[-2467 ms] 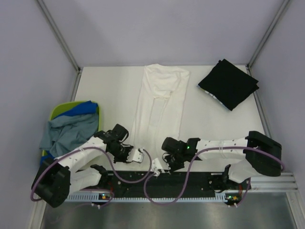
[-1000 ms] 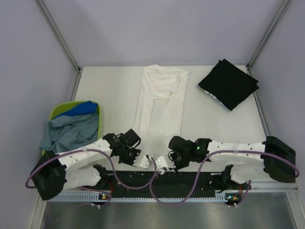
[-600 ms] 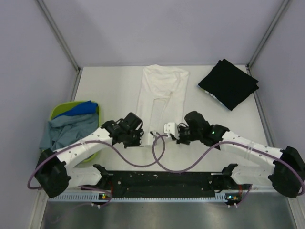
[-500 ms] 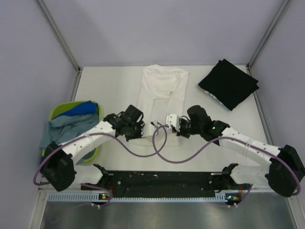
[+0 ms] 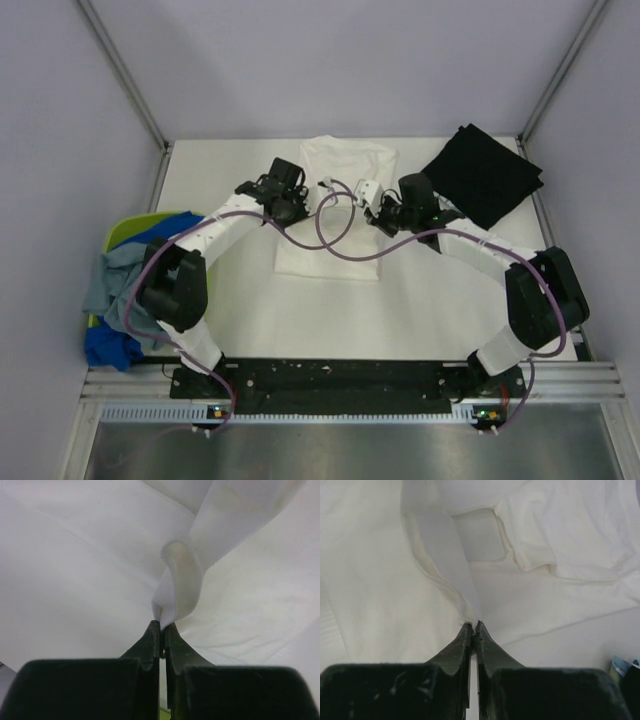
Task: Fold and stack the t-shirts
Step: Fold the folded rectangular tshirt in 1/3 of the way
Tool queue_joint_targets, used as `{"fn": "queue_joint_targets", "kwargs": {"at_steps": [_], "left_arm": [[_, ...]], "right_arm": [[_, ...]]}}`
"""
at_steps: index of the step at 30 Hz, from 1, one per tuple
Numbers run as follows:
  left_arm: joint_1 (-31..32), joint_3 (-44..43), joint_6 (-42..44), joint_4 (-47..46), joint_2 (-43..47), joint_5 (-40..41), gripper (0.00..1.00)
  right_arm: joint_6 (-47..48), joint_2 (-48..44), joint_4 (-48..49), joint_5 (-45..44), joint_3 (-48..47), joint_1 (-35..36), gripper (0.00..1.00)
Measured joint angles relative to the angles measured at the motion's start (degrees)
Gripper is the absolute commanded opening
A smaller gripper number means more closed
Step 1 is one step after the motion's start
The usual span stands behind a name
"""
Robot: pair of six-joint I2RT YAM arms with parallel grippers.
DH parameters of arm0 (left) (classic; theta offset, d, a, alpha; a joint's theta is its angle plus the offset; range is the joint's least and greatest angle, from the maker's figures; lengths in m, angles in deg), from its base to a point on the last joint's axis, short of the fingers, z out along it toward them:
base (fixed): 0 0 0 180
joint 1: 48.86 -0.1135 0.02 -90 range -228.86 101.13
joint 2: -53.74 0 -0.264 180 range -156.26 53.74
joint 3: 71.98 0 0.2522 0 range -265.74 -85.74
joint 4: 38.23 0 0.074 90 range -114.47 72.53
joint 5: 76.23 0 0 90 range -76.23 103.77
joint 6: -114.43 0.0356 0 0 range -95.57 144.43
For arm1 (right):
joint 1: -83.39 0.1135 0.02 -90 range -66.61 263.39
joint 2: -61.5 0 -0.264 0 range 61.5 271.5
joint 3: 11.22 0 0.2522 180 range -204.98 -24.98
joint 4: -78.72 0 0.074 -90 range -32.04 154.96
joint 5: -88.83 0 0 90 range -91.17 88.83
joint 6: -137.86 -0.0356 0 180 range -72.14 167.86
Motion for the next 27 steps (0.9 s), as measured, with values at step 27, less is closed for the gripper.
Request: {"fn": "queue_joint_targets", "kwargs": {"at_steps": [27], "left_arm": [[-1.9, -18.4, 1.0, -2.9, -22.2, 1.2, 0.0]], "right_arm": [[3.2, 17.8, 0.7, -2.4, -11.9, -7.1, 0.0]]}}
